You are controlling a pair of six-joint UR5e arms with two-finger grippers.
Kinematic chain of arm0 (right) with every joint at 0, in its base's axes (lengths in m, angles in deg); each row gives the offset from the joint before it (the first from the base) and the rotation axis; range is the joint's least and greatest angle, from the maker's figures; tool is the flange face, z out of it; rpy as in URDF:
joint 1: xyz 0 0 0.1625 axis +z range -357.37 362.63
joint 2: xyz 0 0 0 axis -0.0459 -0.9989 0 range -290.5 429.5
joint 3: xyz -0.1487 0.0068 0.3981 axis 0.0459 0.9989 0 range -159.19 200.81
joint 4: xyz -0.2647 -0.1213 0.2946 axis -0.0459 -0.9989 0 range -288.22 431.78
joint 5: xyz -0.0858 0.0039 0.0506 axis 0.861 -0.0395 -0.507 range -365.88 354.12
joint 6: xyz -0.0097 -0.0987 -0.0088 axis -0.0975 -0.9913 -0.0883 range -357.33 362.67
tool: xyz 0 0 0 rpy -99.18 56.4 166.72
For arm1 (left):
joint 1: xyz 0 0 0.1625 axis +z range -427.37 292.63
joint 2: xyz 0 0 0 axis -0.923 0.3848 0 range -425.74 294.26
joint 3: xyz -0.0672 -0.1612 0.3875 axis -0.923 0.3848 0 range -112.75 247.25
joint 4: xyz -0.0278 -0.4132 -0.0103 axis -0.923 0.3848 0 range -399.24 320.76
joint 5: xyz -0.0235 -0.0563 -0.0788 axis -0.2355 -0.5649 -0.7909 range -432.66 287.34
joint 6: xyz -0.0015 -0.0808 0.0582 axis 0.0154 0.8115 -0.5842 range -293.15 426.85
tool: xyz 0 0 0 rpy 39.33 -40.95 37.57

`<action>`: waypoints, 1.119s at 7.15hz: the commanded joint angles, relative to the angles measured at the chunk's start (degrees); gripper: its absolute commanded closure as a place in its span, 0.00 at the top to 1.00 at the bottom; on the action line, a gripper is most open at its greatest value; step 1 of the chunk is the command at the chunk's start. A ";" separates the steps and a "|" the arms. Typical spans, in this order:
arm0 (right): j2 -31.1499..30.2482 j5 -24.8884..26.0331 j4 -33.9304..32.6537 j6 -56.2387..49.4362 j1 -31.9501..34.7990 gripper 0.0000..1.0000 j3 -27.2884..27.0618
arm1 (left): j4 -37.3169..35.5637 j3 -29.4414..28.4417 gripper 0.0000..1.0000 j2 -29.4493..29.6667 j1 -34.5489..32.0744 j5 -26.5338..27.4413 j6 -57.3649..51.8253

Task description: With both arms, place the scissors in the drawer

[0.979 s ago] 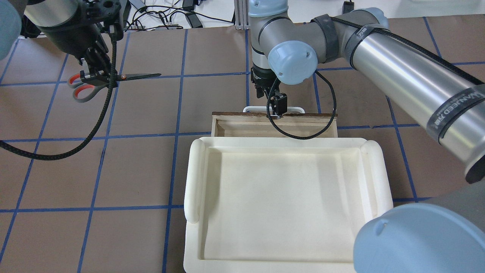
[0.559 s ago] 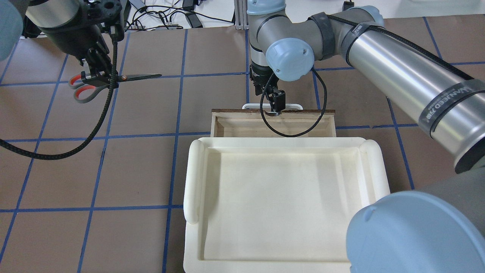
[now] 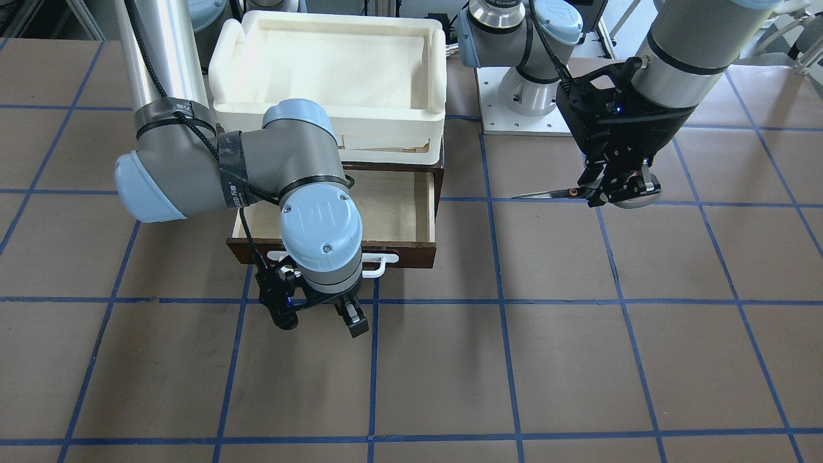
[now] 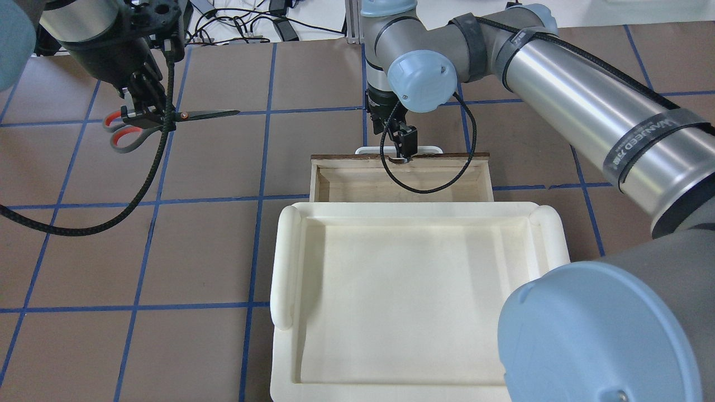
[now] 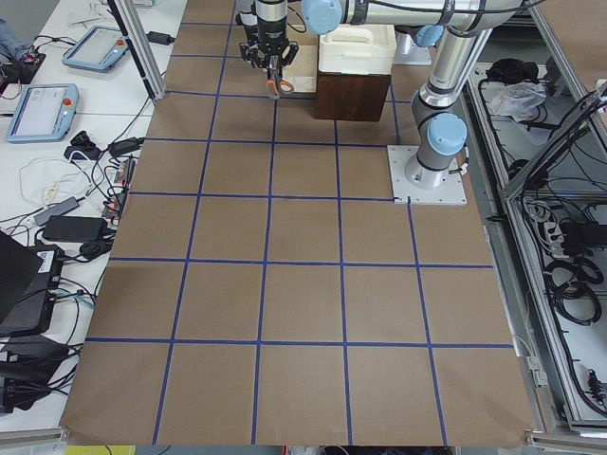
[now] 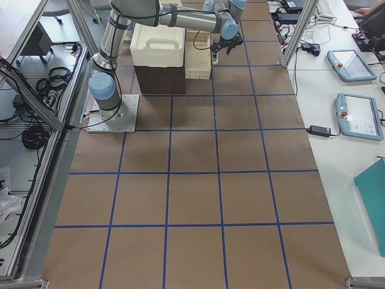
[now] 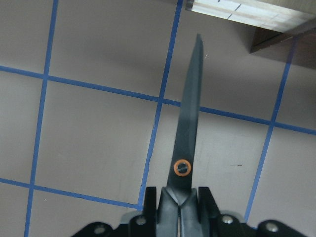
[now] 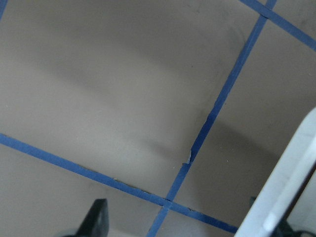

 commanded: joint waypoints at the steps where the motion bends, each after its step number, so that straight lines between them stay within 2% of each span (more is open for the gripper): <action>1: 0.72 1.50 0.01 -1.90 -1.28 1.00 0.23 | -0.03 0.00 0.06 -0.04 0.04 -0.09 0.07; 8: 1.51 1.33 -0.60 -1.99 -1.37 1.00 2.51 | -0.03 0.00 0.06 0.05 -0.05 -0.18 0.24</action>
